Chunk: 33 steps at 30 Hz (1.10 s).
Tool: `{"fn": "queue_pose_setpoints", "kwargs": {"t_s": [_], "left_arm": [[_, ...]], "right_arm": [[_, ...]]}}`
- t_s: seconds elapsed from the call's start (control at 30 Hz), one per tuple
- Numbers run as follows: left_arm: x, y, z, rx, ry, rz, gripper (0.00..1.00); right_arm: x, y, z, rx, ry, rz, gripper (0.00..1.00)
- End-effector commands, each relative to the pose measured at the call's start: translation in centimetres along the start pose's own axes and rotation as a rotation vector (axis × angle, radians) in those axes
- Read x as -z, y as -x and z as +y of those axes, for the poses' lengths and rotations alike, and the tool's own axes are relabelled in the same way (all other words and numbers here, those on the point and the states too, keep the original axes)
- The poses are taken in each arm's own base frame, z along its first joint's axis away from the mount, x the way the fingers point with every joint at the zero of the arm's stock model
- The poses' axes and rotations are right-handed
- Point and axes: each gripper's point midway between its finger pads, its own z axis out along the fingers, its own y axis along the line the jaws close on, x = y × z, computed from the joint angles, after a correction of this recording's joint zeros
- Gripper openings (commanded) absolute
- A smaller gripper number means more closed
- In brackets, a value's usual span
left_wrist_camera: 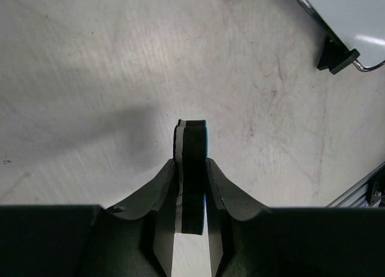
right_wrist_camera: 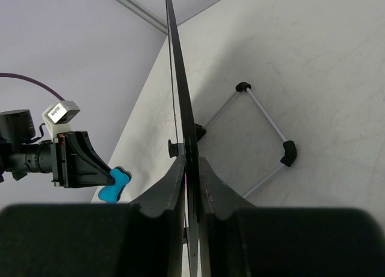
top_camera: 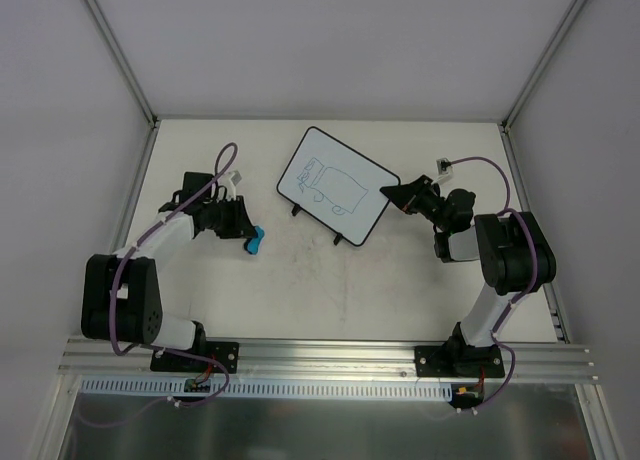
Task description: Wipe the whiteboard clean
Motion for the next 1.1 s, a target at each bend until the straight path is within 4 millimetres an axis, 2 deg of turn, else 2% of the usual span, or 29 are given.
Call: {"fn": "queue_pose_setpoints", "kwargs": {"t_s": [0.0, 0.13, 0.23, 0.37, 0.4, 0.47, 0.5, 0.63, 0.87, 0.97, 1.07], "left_arm": [[-0.9, -1.5, 0.7, 0.086, -0.017, 0.056, 0.11], [-1.9, -2.6, 1.8, 0.100, 0.006, 0.098, 0.10], [-1.9, -2.8, 2.1, 0.116, 0.002, 0.099, 0.09], [-1.6, -2.5, 3.0, 0.109, 0.055, 0.079, 0.24], [-1.5, -2.4, 3.3, 0.108, 0.077, 0.072, 0.31], [-1.3, -2.5, 3.8, 0.110, 0.103, 0.063, 0.58], [-1.2, -2.5, 4.0, 0.108, 0.117, 0.059, 0.98], [-0.3, -2.1, 5.1, 0.098, 0.200, 0.018, 0.99], [3.9, 0.0, 5.8, 0.017, 0.361, -0.180, 0.99], [4.1, 0.1, 4.9, -0.008, 0.342, -0.201, 0.99], [3.7, 0.6, 3.0, -0.047, 0.263, -0.201, 0.99]], "right_arm": [[-0.6, 0.8, -0.1, 0.037, 0.010, -0.016, 0.11], [-0.5, 0.8, -0.1, 0.035, 0.008, -0.018, 0.11], [-0.6, 0.8, -0.1, 0.037, 0.009, -0.017, 0.12], [-0.6, 0.8, -0.1, 0.035, 0.009, -0.017, 0.12], [-0.6, 0.7, 0.0, 0.035, 0.011, -0.015, 0.12], [-0.5, 0.8, -0.1, 0.036, 0.010, -0.018, 0.12], [-0.5, 0.8, 0.0, 0.038, 0.011, -0.019, 0.12], [-0.6, 0.8, -0.1, 0.038, 0.011, -0.019, 0.12], [-0.6, 0.8, -0.1, 0.034, 0.013, -0.019, 0.13], [-0.6, 0.7, -0.1, 0.030, 0.014, -0.018, 0.13], [-0.6, 0.8, 0.0, 0.032, 0.019, -0.019, 0.13]]}}
